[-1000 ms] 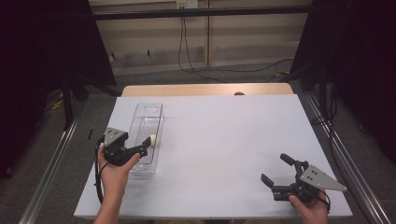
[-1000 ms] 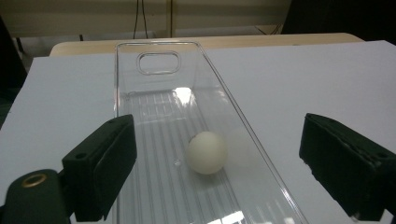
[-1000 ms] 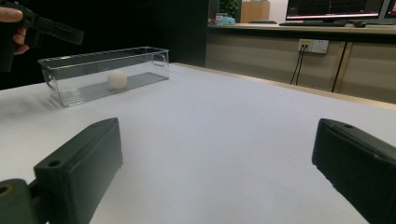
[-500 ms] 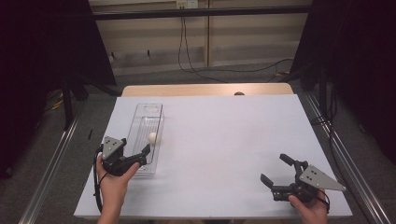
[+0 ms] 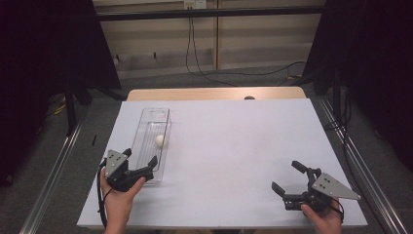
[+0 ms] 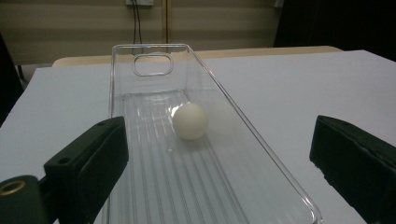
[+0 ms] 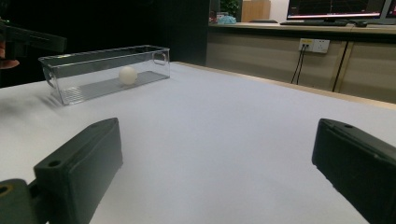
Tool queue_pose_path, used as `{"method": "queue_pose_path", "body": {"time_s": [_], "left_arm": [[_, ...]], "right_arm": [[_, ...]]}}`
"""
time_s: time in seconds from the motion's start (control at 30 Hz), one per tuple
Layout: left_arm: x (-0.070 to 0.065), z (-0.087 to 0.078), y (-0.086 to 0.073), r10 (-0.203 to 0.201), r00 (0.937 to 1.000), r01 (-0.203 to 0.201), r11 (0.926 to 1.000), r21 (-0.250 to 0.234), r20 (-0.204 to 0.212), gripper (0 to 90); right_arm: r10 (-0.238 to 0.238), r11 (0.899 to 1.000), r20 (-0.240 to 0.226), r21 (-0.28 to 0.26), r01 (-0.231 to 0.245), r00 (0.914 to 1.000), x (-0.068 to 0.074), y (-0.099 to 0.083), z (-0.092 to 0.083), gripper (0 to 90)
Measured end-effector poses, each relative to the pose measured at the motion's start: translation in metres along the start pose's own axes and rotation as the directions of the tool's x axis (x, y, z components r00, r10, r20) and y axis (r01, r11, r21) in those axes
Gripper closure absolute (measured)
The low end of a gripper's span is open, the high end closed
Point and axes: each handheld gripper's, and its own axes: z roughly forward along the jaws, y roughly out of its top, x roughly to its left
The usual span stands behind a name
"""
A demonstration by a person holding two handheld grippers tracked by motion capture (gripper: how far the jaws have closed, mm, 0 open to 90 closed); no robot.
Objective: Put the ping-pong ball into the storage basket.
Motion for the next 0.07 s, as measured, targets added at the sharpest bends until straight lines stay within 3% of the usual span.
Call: {"method": "queue_pose_path", "body": {"time_s": [0.07], "left_arm": [[-0.0002, -0.0002, -0.0018, -0.011, 0.9999, 0.011, 0.9999, -0.006, 0.006, 3.8]], "right_arm": [[0.002, 1.0, -0.001, 0.001, -0.002, 1.0, 0.0001, -0.0001, 0.0, 1.2]]}}
